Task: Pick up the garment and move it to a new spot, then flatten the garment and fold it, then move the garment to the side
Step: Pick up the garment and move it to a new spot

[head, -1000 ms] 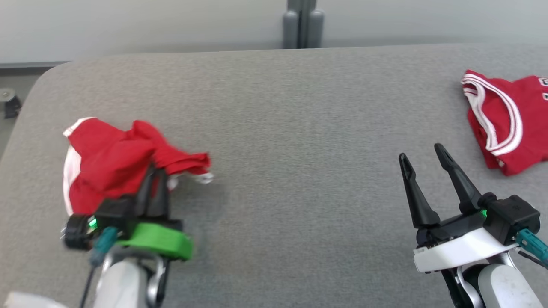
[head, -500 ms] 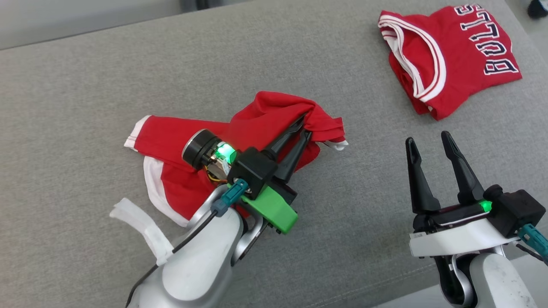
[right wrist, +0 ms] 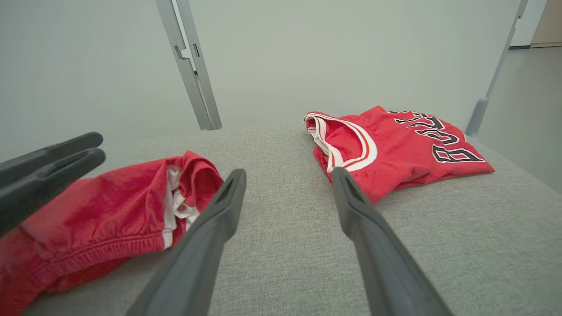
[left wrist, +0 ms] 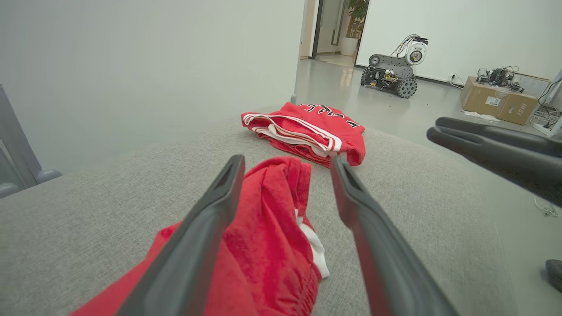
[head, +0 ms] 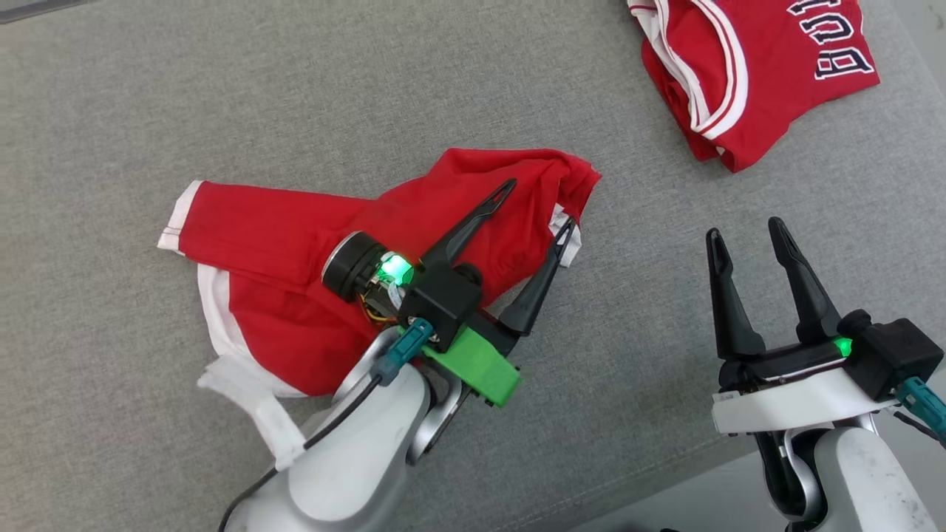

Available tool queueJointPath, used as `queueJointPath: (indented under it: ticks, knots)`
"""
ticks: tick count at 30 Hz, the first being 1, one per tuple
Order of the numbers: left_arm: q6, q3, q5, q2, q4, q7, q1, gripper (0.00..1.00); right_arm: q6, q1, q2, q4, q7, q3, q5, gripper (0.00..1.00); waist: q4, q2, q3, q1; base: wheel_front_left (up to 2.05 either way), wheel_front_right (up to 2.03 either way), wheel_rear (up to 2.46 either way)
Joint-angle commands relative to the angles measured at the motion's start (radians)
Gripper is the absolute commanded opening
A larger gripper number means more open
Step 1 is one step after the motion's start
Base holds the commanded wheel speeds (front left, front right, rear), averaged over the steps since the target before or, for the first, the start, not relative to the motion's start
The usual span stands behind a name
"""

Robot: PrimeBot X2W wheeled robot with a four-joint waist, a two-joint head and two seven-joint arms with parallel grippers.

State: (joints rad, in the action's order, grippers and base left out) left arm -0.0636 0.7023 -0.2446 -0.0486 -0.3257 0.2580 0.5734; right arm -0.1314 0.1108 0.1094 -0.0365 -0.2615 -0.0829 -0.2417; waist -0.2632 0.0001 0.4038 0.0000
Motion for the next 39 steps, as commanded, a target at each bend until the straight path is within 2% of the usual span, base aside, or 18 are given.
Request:
queueJointPath:
  ticks: [1,9,12,16,22,28,39]
  knots:
    - [0.021,-0.018,0.002,-0.015,0.025,0.007,-0.031,1.00,0.002,-0.011,0.009,0.003,-0.002,0.004,0.006,1.00,0.082,-0.0001,-0.086,0.0000,0.00,0.00,0.00]
    - [0.151,-0.228,-0.026,-0.099,0.180,0.008,-0.188,1.00,0.002,-0.054,0.030,-0.017,0.032,0.014,0.015,1.00,0.194,-0.0001,-0.181,0.0000,0.00,0.00,0.00]
    - [0.181,-0.307,-0.037,-0.135,0.206,0.007,-0.249,1.00,0.002,-0.070,0.037,-0.026,0.048,0.013,0.014,1.00,0.227,-0.0001,-0.202,0.0000,0.00,0.00,0.00]
    - [0.188,-0.402,-0.060,-0.178,0.220,0.007,-0.320,1.00,0.002,-0.088,0.042,-0.035,0.064,0.014,0.013,1.00,0.266,-0.0001,-0.230,0.0000,0.00,0.00,0.00]
    - [0.167,-0.469,-0.086,-0.218,0.205,0.007,-0.409,1.00,0.002,-0.121,0.046,-0.036,0.086,0.018,0.012,1.00,0.290,-0.0001,-0.277,0.0000,0.00,0.00,0.00]
    - [0.167,-0.471,-0.071,-0.234,0.208,0.007,-0.487,1.00,0.002,-0.157,0.048,-0.027,0.098,0.018,0.013,1.00,0.275,-0.0001,-0.320,0.0000,0.00,0.00,0.00]
    - [0.199,-0.468,-0.069,-0.233,0.210,0.005,-0.601,1.00,0.002,-0.231,0.033,-0.034,0.119,0.032,0.020,1.00,0.250,-0.0001,-0.389,0.0000,0.00,0.00,0.00]
